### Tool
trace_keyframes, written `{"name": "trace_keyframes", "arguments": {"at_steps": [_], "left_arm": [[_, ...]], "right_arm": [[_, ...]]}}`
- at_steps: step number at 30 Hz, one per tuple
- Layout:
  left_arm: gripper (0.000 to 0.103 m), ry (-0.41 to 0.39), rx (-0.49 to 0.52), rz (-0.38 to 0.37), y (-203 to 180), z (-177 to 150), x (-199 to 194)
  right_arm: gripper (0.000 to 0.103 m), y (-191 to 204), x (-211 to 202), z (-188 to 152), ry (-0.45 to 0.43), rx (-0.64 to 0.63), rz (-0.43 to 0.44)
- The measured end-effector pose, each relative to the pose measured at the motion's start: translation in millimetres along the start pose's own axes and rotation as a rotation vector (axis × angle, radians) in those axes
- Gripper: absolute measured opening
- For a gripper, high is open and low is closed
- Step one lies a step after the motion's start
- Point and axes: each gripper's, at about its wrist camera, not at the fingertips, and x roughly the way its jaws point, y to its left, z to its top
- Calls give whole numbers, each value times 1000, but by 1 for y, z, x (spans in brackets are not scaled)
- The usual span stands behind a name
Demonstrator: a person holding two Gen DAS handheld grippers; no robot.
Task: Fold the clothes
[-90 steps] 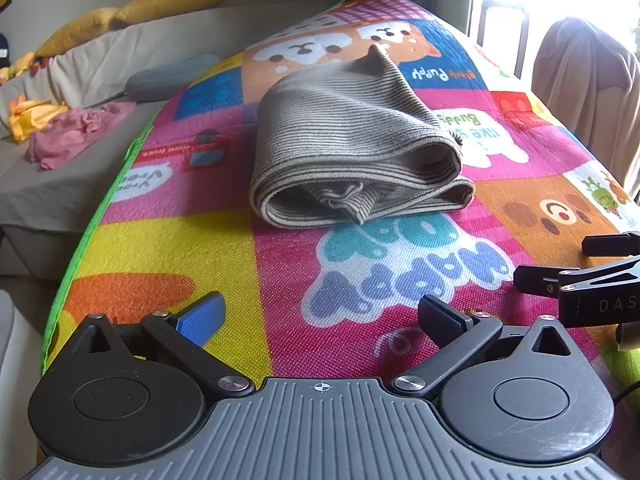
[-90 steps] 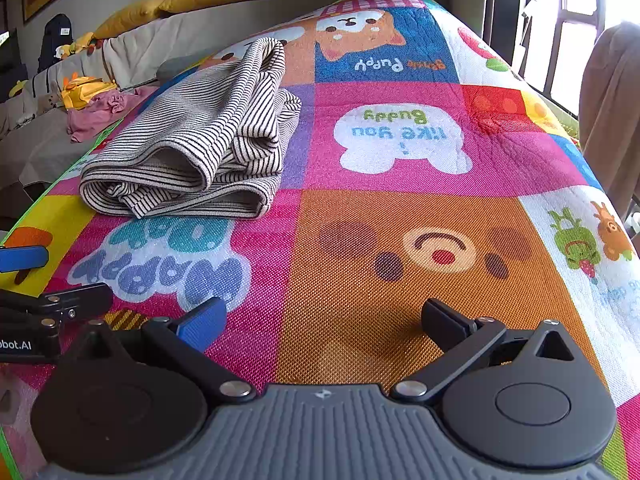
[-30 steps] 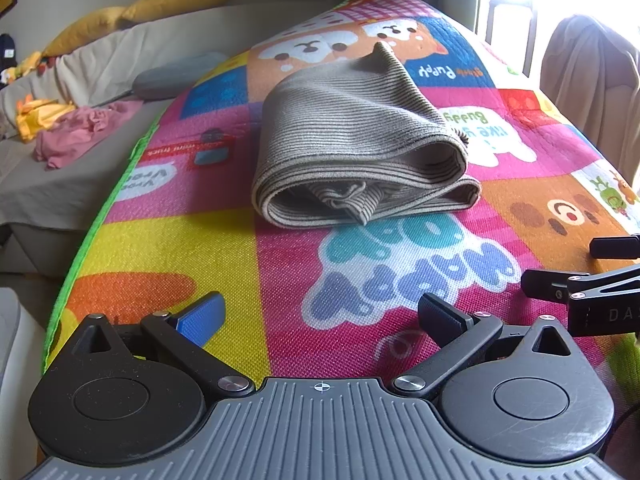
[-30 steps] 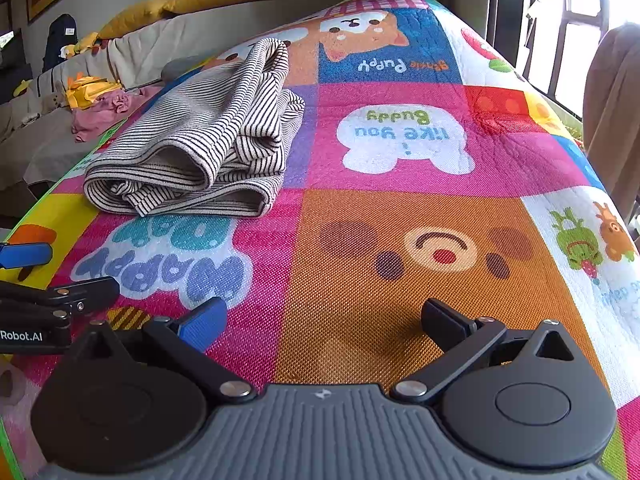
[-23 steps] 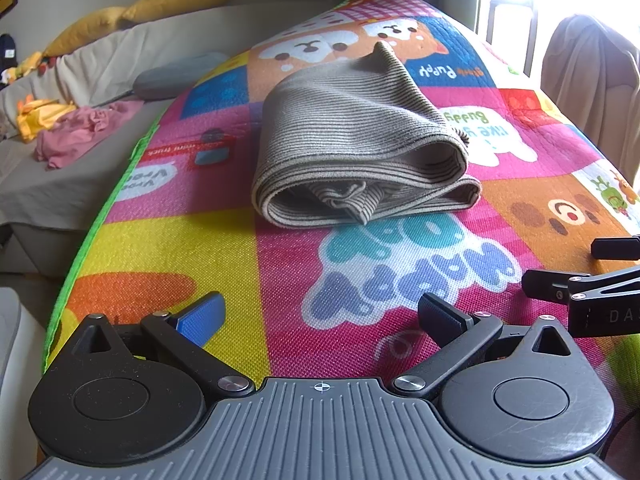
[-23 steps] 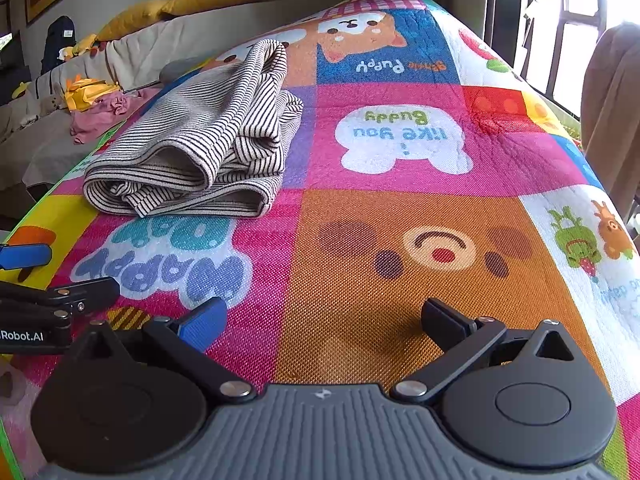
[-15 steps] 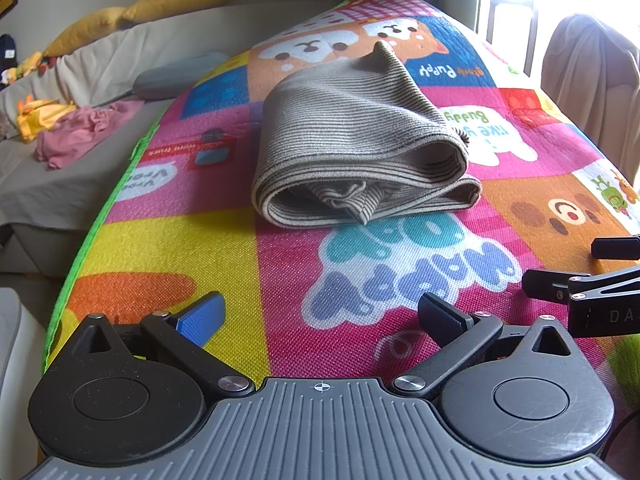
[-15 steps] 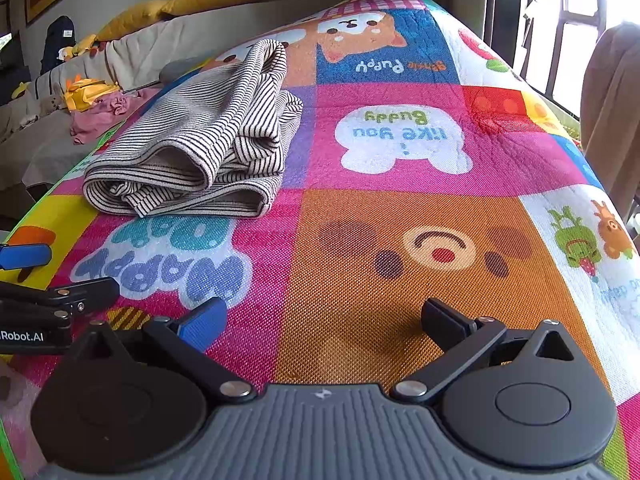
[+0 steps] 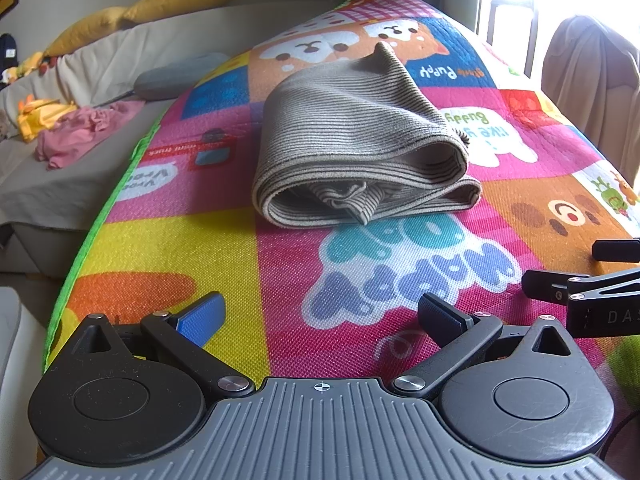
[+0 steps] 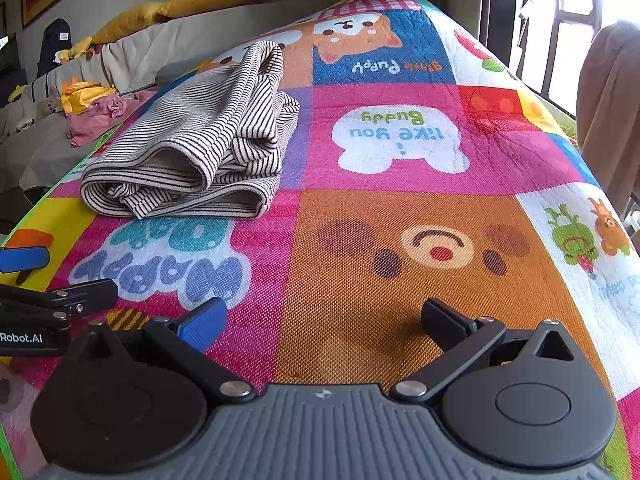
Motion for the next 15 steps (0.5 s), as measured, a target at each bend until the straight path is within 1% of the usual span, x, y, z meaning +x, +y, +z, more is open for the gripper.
{"name": "trace_keyframes", "arguments": {"at_steps": [15], "left_arm": [[103, -5, -10, -5, 1, -1, -1]], "right_arm": [[103, 0, -1, -1, -8, -2, 6]]}}
